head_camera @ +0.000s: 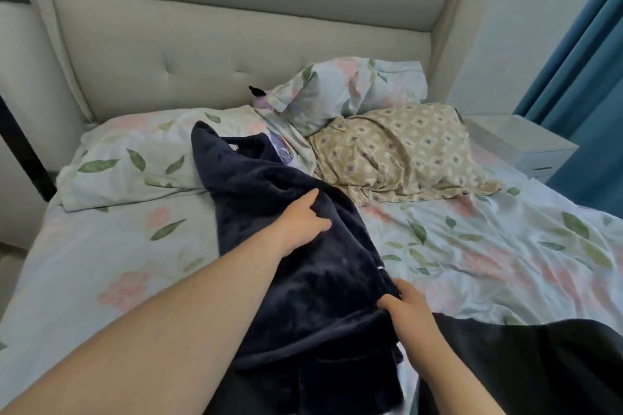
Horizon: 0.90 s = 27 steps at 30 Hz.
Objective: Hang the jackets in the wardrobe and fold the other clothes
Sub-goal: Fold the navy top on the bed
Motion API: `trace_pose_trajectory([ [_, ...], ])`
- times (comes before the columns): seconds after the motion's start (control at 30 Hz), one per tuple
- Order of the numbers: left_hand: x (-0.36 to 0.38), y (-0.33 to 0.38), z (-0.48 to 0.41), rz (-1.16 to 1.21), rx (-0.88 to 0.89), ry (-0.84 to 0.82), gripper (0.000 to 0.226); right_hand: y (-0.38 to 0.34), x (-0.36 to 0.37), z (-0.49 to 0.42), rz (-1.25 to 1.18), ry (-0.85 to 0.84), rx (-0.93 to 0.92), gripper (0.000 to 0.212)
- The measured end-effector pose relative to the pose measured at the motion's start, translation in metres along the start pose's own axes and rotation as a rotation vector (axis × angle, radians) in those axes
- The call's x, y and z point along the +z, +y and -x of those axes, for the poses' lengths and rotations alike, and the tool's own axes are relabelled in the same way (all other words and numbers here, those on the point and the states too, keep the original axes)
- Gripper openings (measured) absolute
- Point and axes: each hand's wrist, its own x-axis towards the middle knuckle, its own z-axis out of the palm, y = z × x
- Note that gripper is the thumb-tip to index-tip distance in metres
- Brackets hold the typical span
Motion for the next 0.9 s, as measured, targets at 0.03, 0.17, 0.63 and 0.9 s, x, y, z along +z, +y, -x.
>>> trace_pose_trajectory([
  [0.03, 0.007, -0.005, 0.003, -0.054, -0.021, -0.034, 0.075, 0.010, -0.002, -0.003, 0.023, -0.028, 0.032, 0.015],
  [0.17, 0.015, -0.046, 0.039, -0.319, -0.062, 0.112, 0.053, 0.044, 0.003, -0.009, 0.094, -0.125, 0.149, 0.020],
  [0.63, -0.029, -0.096, 0.137, 0.506, -0.489, 0.082, 0.035, 0.025, 0.001, 0.004, -0.153, -0.275, 0.291, 0.028],
  [0.9, -0.085, -0.050, 0.212, 0.654, -0.168, 0.527, 0.033, -0.038, 0.017, 0.057, -0.241, -0.306, -0.021, 0.037],
])
